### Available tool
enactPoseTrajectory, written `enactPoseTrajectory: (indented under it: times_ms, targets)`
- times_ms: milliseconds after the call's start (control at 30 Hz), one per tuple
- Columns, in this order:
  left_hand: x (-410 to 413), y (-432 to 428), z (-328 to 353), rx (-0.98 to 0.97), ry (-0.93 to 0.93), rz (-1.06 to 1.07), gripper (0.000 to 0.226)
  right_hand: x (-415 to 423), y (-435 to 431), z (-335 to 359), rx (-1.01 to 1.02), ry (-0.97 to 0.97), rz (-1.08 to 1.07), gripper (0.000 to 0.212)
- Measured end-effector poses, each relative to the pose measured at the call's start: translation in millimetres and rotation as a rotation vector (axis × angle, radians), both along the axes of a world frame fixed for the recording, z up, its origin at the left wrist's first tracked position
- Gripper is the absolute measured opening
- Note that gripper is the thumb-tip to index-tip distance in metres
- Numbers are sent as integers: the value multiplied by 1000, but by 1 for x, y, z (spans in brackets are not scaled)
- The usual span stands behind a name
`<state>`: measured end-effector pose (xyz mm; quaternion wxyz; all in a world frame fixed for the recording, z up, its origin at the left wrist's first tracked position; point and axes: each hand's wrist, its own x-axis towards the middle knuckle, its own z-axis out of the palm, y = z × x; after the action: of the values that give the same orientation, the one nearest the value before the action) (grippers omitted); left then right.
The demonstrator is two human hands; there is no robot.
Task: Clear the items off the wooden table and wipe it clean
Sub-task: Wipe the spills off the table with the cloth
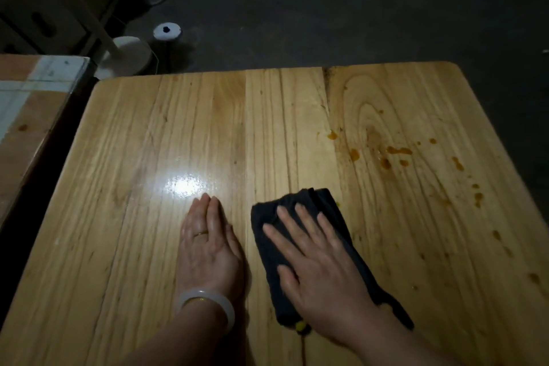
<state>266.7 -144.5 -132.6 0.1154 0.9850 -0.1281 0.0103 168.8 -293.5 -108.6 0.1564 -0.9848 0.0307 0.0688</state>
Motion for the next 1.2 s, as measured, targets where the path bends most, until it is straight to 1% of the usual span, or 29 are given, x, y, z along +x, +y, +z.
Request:
enactPoseTrajectory:
  times_ms: [67,200,333,467,567,633,767,867,967,1133,1200]
  targets:
    - [1,-2,2,-7,4,3,57,-4,-9,-1,7,-12,41,59]
    - [0,-2,5,-33,2,9,58,21,-30,0,8,-24,53,59]
    - [1,-2,6,-36,0,15,56,58,-58,1,-56,-6,-28,64]
    - [-1,-1,5,-44,4,21,56,76,-68,-5,-48,-5,-94,62]
    - [-2,0,5,-48,15,18,50,58,-61,-4,-36,-3,-132,65]
    - [-1,-1,6,-55,20,21,48,32,-49,0,-5,15,-133,64]
    - [-1,-3,8,-60,33,38,48,-29,-32,6,52,29,-37,59]
    - [0,-3,8,-64,43,40,49,-44,-39,4,59,8,19,57]
    - [1,-3,9,-52,53,40,49,-29,-58,3,53,-1,32,56]
    - [0,-1,7,-41,94,47,47,22,-96,0,-9,-22,-112,61]
    - [3,-2,9,-57,113,73,45,33,-100,-3,-14,-31,-133,63]
